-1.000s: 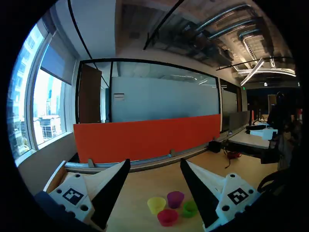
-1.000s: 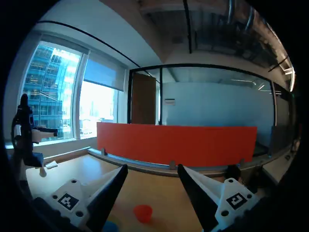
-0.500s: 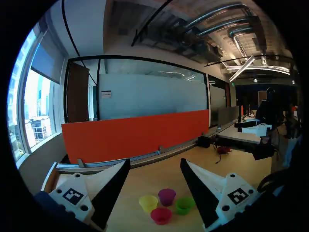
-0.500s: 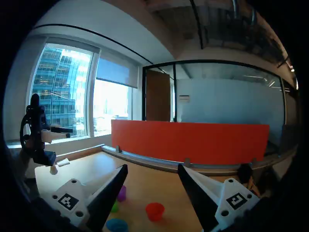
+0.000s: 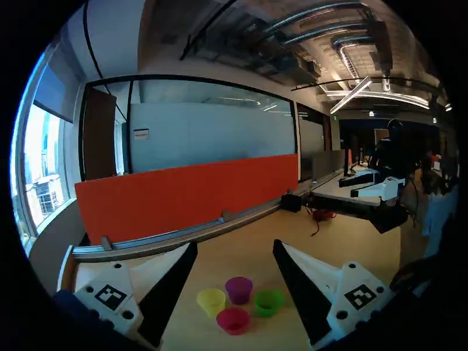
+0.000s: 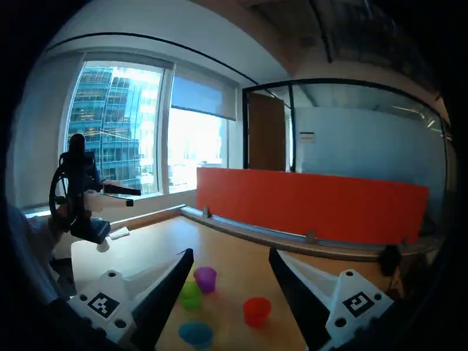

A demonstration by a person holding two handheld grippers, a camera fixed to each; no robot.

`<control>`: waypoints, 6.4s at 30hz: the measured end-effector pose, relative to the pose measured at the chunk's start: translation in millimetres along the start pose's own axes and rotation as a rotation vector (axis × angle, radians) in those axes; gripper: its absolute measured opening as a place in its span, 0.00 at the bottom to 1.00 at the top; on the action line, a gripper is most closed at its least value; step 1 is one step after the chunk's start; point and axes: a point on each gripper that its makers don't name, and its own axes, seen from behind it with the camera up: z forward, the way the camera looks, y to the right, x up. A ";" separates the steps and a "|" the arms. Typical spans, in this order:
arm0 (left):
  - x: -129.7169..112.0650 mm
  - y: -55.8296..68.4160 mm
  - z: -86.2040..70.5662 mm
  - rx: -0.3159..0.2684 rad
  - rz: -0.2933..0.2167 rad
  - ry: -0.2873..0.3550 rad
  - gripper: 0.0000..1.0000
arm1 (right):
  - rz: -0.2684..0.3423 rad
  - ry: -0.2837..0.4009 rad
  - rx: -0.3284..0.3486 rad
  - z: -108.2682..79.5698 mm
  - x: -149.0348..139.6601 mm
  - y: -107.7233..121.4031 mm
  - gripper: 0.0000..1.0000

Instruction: Pour water

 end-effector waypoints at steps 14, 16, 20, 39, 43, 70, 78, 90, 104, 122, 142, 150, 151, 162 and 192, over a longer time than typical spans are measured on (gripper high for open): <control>-33.5 10.5 13.0 -0.077 0.006 -0.076 0.96 | -0.024 -0.068 0.074 6.6 -28.0 -12.5 1.00; -40.7 13.0 14.7 -0.088 0.007 -0.088 0.96 | -0.027 -0.080 0.083 7.2 -35.0 -13.6 1.00; -57.1 18.4 18.6 -0.110 0.004 -0.116 0.96 | -0.032 -0.102 0.106 7.3 -48.5 -18.5 1.00; -115.6 29.2 39.7 -0.150 -0.010 -0.201 0.96 | -0.106 -0.202 0.207 4.7 -113.0 -48.6 1.00; -130.6 33.0 43.2 -0.154 0.001 -0.224 0.96 | -0.115 -0.224 0.221 4.8 -126.6 -53.2 1.00; -191.7 71.8 50.9 -0.258 0.057 -0.328 0.96 | -0.150 -0.375 0.271 6.7 -212.6 -64.0 1.00; -200.0 77.5 54.6 -0.272 0.074 -0.349 0.96 | -0.142 -0.402 0.272 8.0 -227.9 -63.4 1.00; -212.4 80.0 63.4 -0.274 0.086 -0.377 0.96 | -0.141 -0.450 0.263 16.1 -261.2 -58.7 1.00; -217.0 80.4 71.5 -0.283 0.088 -0.383 0.96 | -0.136 -0.469 0.287 39.1 -281.4 -67.7 1.00; -222.5 80.6 75.2 -0.290 0.092 -0.395 0.96 | -0.140 -0.466 0.300 57.6 -286.5 -72.8 0.91; -232.3 84.4 83.8 -0.288 0.106 -0.433 0.96 | -0.107 -0.363 0.249 42.3 -241.2 -58.6 0.90; -239.7 82.2 92.6 -0.280 0.124 -0.461 0.96 | -0.097 -0.276 0.216 24.2 -198.3 -50.2 0.90; -240.9 82.2 93.7 -0.279 0.123 -0.465 0.96 | -0.097 -0.266 0.211 21.8 -193.2 -48.8 0.90; -252.1 82.3 108.2 -0.272 0.144 -0.506 0.96 | -0.091 -0.184 0.150 -5.0 -153.9 -29.3 0.90; -276.6 81.7 142.8 -0.233 0.130 -0.533 0.96 | -0.079 -0.116 0.055 -41.5 -130.9 -3.0 0.90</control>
